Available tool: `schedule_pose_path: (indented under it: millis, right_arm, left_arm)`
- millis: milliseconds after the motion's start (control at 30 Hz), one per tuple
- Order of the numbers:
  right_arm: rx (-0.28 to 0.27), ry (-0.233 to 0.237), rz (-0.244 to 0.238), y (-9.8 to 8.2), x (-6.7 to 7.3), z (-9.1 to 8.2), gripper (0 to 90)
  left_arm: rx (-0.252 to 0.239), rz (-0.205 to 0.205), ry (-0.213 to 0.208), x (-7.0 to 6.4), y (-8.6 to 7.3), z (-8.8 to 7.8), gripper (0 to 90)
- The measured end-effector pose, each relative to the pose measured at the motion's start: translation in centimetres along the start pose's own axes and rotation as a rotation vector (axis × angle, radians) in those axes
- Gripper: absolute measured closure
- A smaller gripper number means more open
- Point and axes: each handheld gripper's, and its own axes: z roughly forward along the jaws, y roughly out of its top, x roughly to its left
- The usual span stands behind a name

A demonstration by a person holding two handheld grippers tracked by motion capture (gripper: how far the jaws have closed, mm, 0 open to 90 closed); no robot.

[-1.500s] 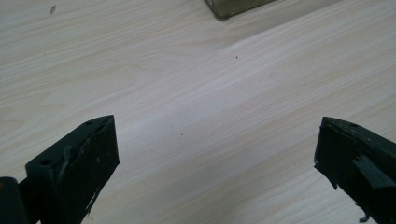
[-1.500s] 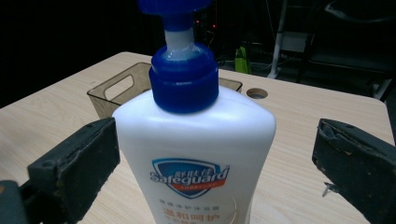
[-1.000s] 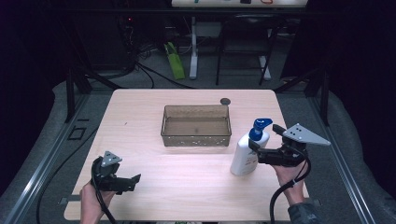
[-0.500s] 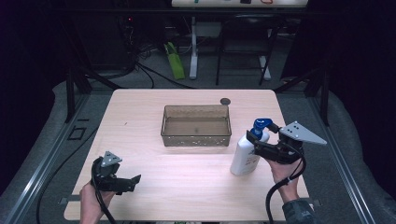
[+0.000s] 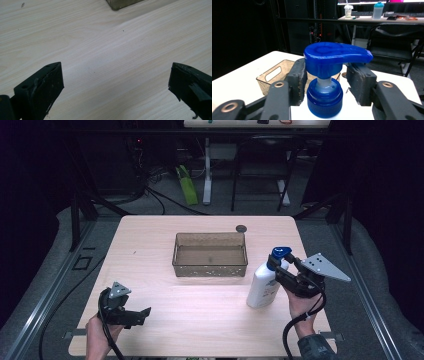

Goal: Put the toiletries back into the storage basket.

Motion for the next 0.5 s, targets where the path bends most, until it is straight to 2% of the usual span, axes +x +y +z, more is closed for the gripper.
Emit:
schedule_pose_path:
  millis: [133, 500]
  right_arm:
    - [-0.008, -0.001, -0.010, 0.08, 0.33, 0.00, 57.3]
    - [-0.030, -0.015, -0.014, -0.06, 0.60, 0.02, 59.0]
  left_arm:
    - [-0.004, -0.003, -0.002, 0.08, 0.00, -0.05, 0.0]
    - [0.011, 0.001, -0.001, -0.01, 0.02, 0.06, 0.0]
